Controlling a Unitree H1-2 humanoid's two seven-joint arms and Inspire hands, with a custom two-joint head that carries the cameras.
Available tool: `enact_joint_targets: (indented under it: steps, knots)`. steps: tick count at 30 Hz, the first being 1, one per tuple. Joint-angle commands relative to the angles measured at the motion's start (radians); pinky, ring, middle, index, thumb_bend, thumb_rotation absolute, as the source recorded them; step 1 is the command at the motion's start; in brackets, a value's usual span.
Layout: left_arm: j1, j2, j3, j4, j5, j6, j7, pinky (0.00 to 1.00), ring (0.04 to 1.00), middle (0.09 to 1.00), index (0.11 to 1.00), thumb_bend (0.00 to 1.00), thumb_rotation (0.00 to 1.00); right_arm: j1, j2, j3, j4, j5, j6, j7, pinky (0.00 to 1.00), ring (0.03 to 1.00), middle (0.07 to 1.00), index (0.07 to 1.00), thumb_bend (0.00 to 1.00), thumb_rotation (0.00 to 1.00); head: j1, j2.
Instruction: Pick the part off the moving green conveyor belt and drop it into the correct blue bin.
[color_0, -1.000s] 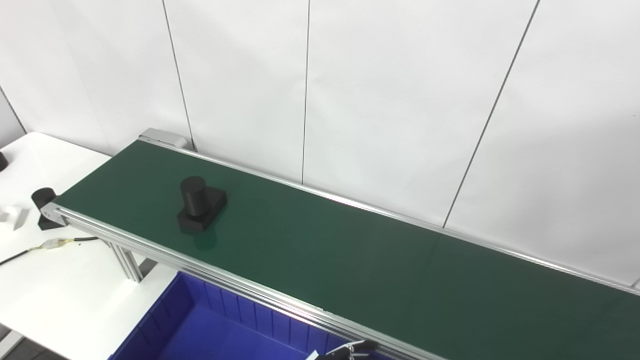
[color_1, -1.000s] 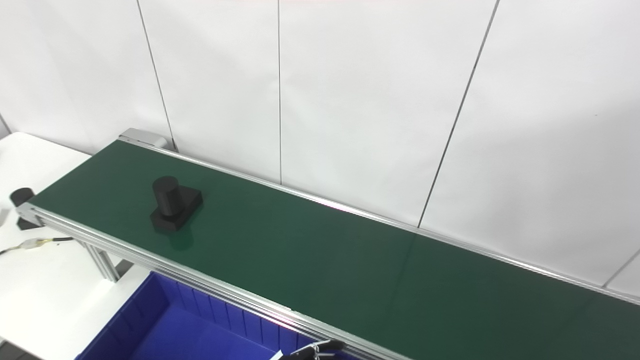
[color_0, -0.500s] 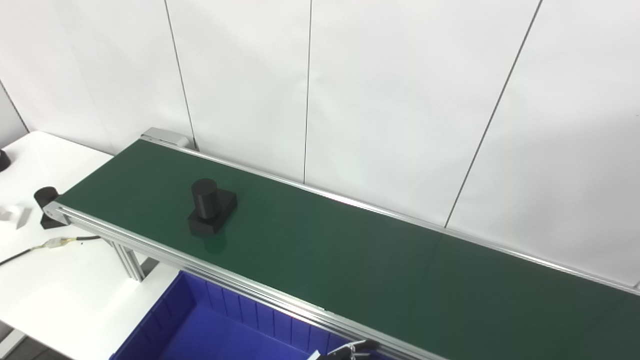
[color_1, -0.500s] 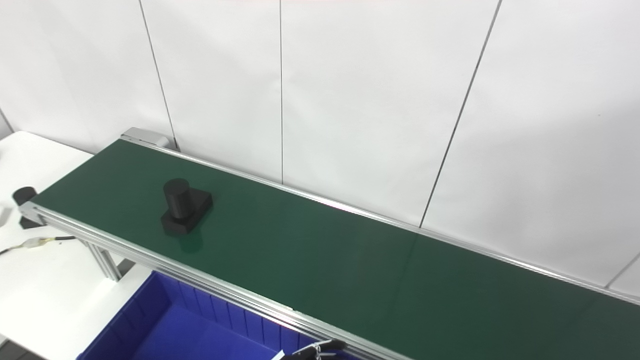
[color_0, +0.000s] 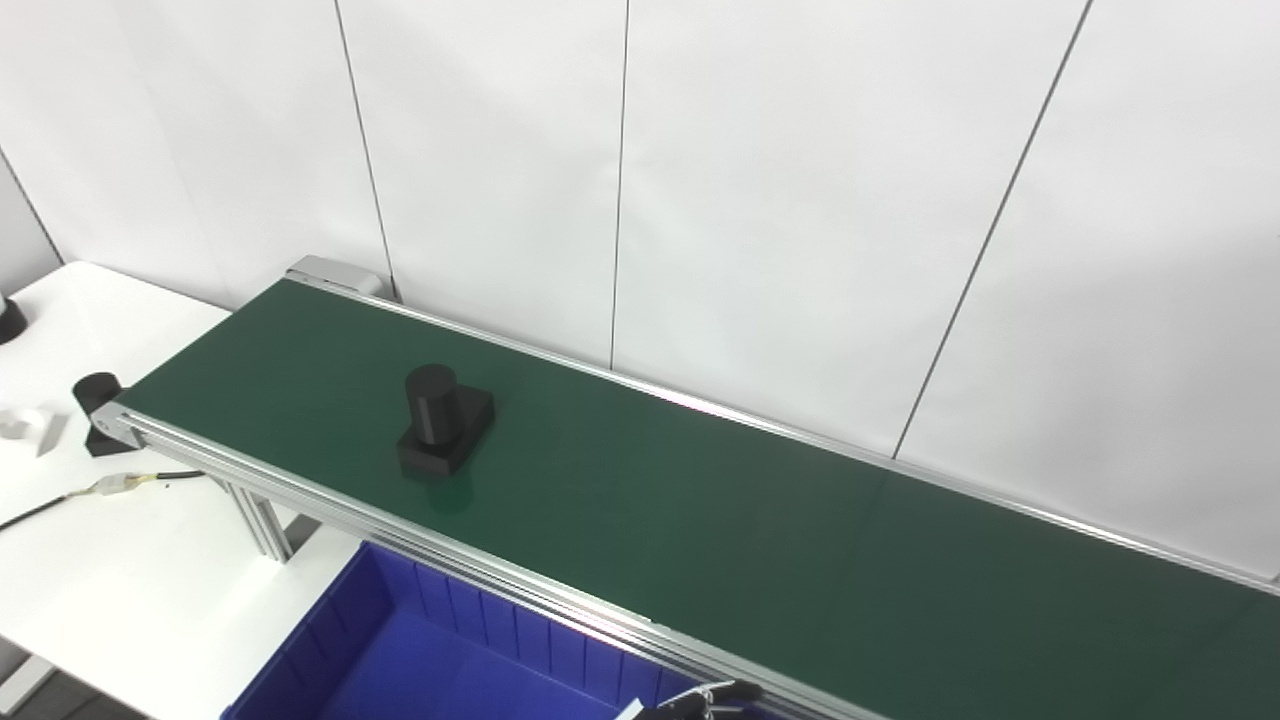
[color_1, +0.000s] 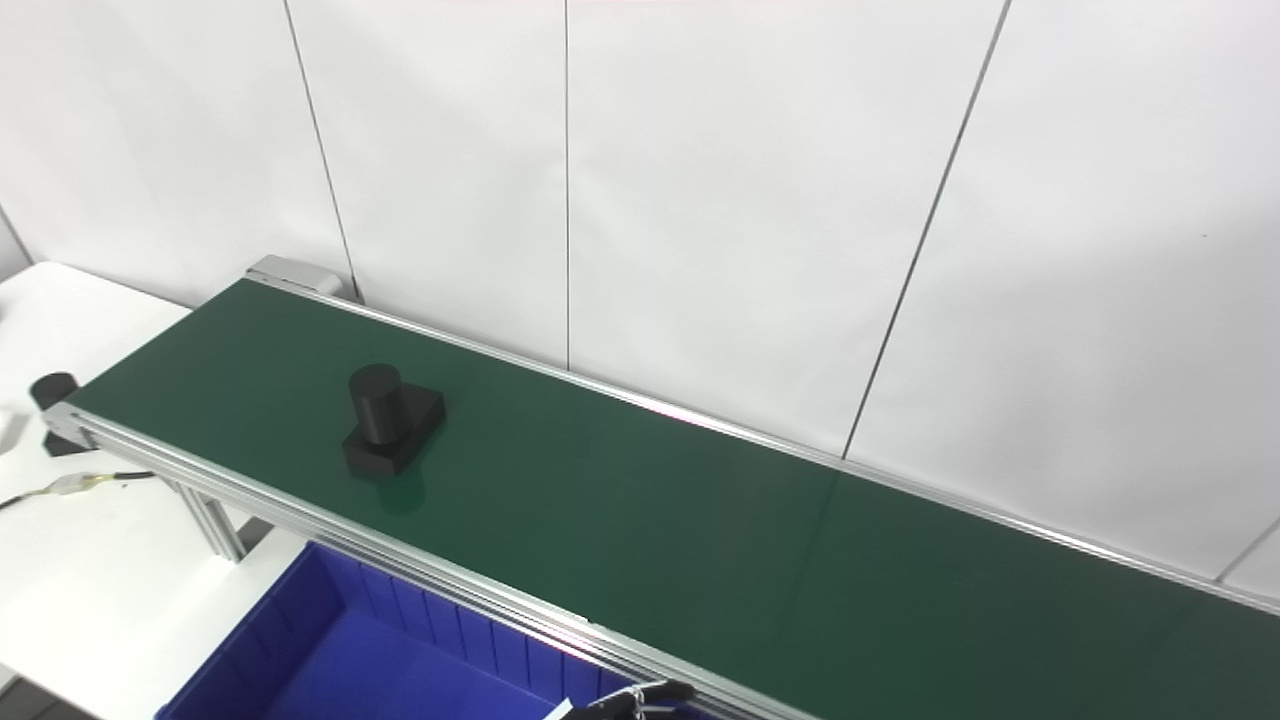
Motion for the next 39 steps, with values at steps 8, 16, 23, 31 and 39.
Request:
enact_joint_targets:
  steps: [8,16,23,31,39]
  knots:
    - [-0.004,-0.014,-0.006,-0.035,0.003,-0.045,0.001,0.66,0.747,0.779,0.841,0.99,0.33,-0.001,-0.003,-0.008,-0.040,0.009,-0.055,0.005,0.69,0.777,0.823,0.844,0.65,0.14,0.000,0.011]
    - [-0.001,-0.015,-0.009,-0.039,0.002,-0.044,0.003,0.67,0.753,0.780,0.842,0.98,0.33,0.006,-0.004,-0.011,-0.060,-0.001,-0.065,-0.001,0.68,0.760,0.813,0.841,0.65,0.14,-0.004,0.021]
    - [-0.002,-0.017,-0.009,-0.040,0.005,-0.045,0.005,0.66,0.753,0.778,0.843,0.98,0.33,0.020,-0.007,-0.017,-0.107,0.000,-0.075,-0.005,0.66,0.744,0.802,0.834,0.66,0.13,-0.003,0.023]
    - [-0.002,-0.013,-0.010,-0.044,0.004,-0.044,0.003,0.65,0.749,0.778,0.847,0.97,0.32,0.040,-0.016,-0.025,-0.228,-0.011,-0.074,-0.009,0.66,0.744,0.799,0.829,0.69,0.11,-0.013,0.026]
    - [-0.007,-0.011,-0.008,-0.039,0.003,-0.043,0.003,0.65,0.749,0.778,0.846,0.97,0.32,0.035,-0.025,-0.059,-0.387,-0.055,-0.042,-0.030,0.67,0.760,0.809,0.839,0.72,0.14,-0.019,0.023]
